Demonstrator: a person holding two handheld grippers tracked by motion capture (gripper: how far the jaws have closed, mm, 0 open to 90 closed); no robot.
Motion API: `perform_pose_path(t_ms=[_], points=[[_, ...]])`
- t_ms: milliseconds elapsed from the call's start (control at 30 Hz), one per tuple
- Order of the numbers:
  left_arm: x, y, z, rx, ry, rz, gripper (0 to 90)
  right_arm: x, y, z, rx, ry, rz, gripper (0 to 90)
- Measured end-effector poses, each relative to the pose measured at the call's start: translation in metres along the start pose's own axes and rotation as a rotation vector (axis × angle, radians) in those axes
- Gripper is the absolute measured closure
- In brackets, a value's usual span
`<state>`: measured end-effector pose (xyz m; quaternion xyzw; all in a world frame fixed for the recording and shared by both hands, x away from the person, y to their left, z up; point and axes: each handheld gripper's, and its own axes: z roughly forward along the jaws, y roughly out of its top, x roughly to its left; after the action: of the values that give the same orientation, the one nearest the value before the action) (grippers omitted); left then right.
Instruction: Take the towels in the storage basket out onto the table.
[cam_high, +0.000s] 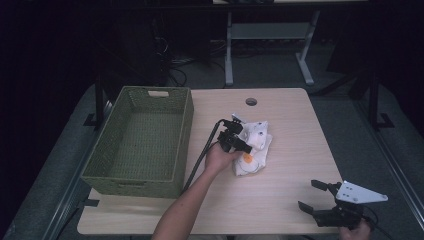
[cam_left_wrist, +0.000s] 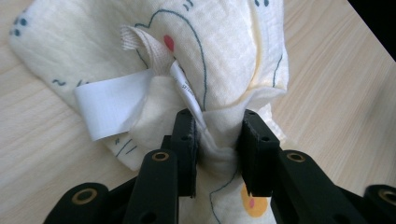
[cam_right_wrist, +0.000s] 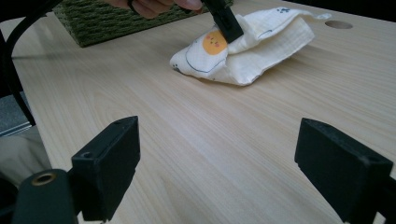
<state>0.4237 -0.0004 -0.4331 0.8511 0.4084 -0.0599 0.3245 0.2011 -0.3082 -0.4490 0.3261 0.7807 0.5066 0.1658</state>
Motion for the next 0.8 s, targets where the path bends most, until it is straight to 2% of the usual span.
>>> perform_pose_path(t_ms=[100, 233, 533, 600, 733, 800], points=[[0.002, 0.0, 0.005, 0.009, 0.024, -0.001, 63.8, 0.0, 0.0, 0.0, -0.002, 0.001, -0.001, 13.8], [0.004, 0.0, 0.006, 0.001, 0.031, -0.006, 57.0, 0.0, 0.0, 0.0, -0.003, 0.003, -0.003, 13.8], [0.008, -0.005, -0.003, -0.065, 0.033, -0.038, 51.7, 0.0, 0.0, 0.0, 0.003, 0.001, -0.001, 13.8], [0.008, -0.005, -0.005, -0.061, 0.036, -0.028, 49.4, 0.0, 0.0, 0.001, 0.004, 0.001, -0.002, 13.8], [0.004, -0.006, -0.01, -0.097, 0.037, -0.027, 43.4, 0.001, -0.001, 0.001, 0.011, 0.003, -0.005, 13.8], [0.003, -0.006, -0.011, -0.094, 0.03, -0.022, 40.9, 0.001, -0.001, 0.001, 0.012, 0.002, -0.003, 13.8]])
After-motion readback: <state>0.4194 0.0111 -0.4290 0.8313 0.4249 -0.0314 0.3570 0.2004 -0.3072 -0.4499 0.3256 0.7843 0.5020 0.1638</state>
